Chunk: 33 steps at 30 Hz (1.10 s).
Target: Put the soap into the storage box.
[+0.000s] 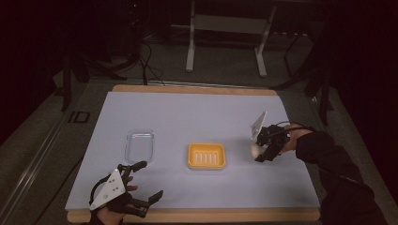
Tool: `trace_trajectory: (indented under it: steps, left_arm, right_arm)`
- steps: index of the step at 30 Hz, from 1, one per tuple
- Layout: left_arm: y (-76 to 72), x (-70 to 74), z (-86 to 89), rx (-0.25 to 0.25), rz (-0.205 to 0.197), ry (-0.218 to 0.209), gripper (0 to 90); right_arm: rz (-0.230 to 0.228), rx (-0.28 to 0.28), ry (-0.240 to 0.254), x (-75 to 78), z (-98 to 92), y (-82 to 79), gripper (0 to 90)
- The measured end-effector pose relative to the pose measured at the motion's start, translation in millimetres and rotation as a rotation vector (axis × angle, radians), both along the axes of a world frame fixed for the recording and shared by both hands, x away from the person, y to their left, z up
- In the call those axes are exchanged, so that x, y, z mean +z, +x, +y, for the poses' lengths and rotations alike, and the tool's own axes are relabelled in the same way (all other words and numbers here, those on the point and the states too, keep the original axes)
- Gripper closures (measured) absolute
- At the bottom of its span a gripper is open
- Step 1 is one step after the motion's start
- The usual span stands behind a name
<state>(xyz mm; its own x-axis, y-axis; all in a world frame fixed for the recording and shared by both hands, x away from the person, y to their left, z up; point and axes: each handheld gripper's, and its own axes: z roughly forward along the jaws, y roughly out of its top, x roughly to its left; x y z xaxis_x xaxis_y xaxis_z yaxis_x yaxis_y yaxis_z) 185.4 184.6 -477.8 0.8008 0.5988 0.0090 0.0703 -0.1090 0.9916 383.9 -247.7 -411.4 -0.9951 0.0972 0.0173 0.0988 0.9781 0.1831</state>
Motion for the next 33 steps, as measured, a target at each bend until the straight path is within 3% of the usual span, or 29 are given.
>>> trace_trajectory:
  steps: [10, 17, 28, 33]
  left_arm:
    - [-0.3, 0.1, -0.2, -0.003, 0.000, -0.003, 0.8]
    - [0.0, 0.1, -0.1, -0.004, 0.001, -0.007, 0.8]
    - [-0.4, 0.3, -0.1, -0.008, -0.002, -0.004, 0.8]
    - [-0.5, 0.4, 0.2, -0.010, -0.004, -0.008, 0.8]
  right_arm:
    - [0.002, -0.050, -0.021, 21.9, 23.2, 2.9, 41.9]
    - [0.016, -0.046, -0.010, 29.9, 45.6, 2.6, 41.9]
    - [0.001, 0.019, 0.013, 20.5, 89.1, -1.4, 41.9]
    - [-0.029, 0.005, 0.010, 10.1, 107.2, 0.4, 41.9]
